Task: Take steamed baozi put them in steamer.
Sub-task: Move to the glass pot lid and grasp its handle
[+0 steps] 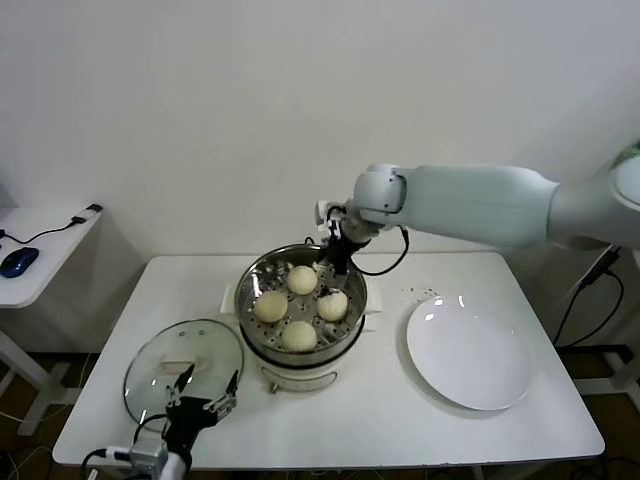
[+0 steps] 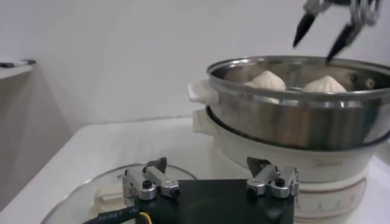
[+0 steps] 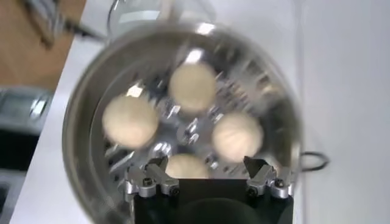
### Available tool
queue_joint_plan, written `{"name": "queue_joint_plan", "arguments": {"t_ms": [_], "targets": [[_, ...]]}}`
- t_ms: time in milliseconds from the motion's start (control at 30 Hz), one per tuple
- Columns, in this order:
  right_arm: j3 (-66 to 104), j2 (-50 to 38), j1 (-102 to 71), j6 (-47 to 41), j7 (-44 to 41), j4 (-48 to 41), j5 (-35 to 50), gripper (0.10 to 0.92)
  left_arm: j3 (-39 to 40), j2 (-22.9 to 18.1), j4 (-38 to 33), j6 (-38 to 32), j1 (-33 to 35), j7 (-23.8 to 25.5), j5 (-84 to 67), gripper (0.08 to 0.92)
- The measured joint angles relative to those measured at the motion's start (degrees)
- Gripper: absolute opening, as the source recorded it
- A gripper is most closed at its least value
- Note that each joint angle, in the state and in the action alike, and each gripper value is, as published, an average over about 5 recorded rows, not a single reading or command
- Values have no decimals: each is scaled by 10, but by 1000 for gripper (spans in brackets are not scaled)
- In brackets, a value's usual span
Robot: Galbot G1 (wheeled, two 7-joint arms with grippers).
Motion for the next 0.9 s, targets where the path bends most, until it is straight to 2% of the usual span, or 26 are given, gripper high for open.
{"name": "queue_joint_plan", "arguments": {"t_ms": [333,600,733,900], "targets": [[249,-139,-128,33,165,35,1,823,-12,4,-3,-18,-16,-11,11,823],[515,-261,-364,73,291,89,-42,823,-22,14,9,-32,-35,-23,28,823],[670,-287,-518,99,322,117,-77,823,-27,18,15,-40,-43,-24,39,823],[860,-277,-709,146,335,145,-121,823,-32,23,24,-50,-49,-23,50,823]]}}
